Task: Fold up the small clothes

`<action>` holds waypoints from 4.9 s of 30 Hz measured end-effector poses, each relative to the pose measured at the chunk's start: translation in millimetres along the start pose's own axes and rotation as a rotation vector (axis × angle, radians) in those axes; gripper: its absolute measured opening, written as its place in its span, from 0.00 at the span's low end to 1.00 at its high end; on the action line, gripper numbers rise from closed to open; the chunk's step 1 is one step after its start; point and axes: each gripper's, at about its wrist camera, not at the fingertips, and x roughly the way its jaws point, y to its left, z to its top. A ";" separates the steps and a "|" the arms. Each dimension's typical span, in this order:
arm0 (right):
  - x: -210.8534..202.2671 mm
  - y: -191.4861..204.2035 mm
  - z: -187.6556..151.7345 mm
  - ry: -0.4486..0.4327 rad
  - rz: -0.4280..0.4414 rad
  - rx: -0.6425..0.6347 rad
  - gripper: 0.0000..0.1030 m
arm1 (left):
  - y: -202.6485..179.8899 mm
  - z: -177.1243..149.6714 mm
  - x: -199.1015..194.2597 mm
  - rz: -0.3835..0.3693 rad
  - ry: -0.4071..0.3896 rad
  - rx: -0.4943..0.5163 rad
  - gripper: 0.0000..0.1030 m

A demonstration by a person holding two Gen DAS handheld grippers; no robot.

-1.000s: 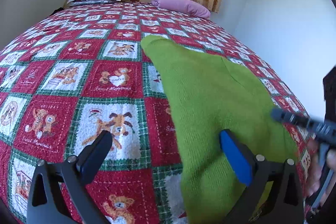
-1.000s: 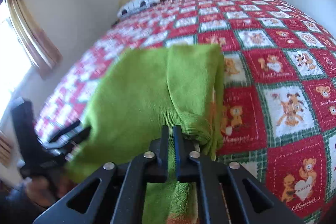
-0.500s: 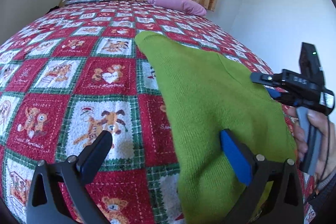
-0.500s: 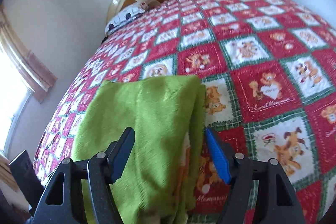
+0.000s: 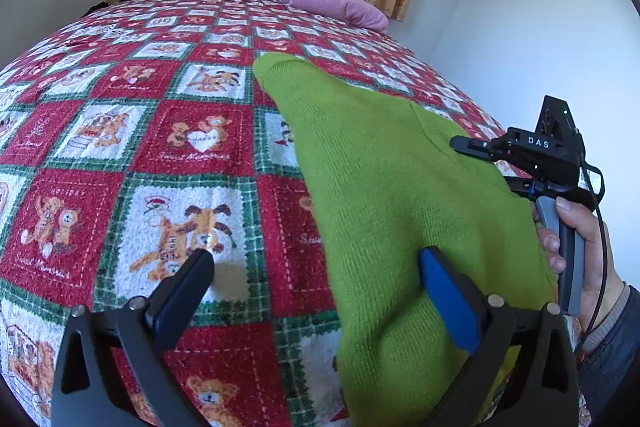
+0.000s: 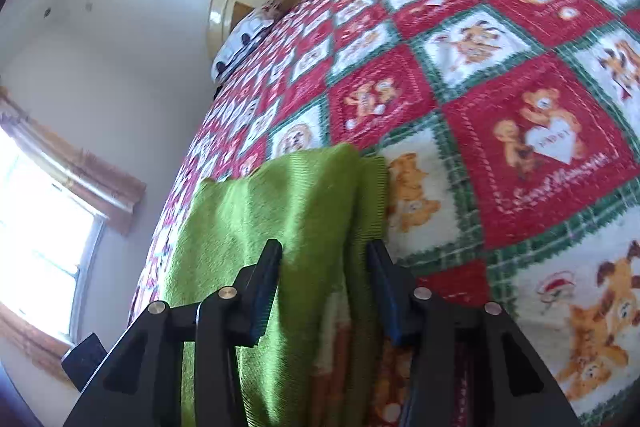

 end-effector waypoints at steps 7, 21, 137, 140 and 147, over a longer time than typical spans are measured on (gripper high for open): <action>7.0 -6.5 2.7 -0.001 0.018 0.041 0.42 | -6.1 -2.7 -4.0 -0.035 -0.018 0.025 0.94; -17.7 64.7 2.2 -0.035 -0.022 -0.158 0.20 | -25.3 14.3 -20.7 -0.132 0.035 0.061 0.30; 221.3 382.7 -245.8 0.389 0.216 -0.402 0.19 | 249.8 -146.7 -278.9 0.271 -0.154 -0.208 0.44; 221.3 382.9 -247.1 0.382 0.200 -0.423 0.20 | 240.0 -141.7 -291.7 0.302 -0.190 -0.175 0.44; 164.9 400.7 -255.9 0.261 0.220 -0.523 0.32 | 254.0 -117.2 -291.1 0.497 -0.246 -0.125 0.66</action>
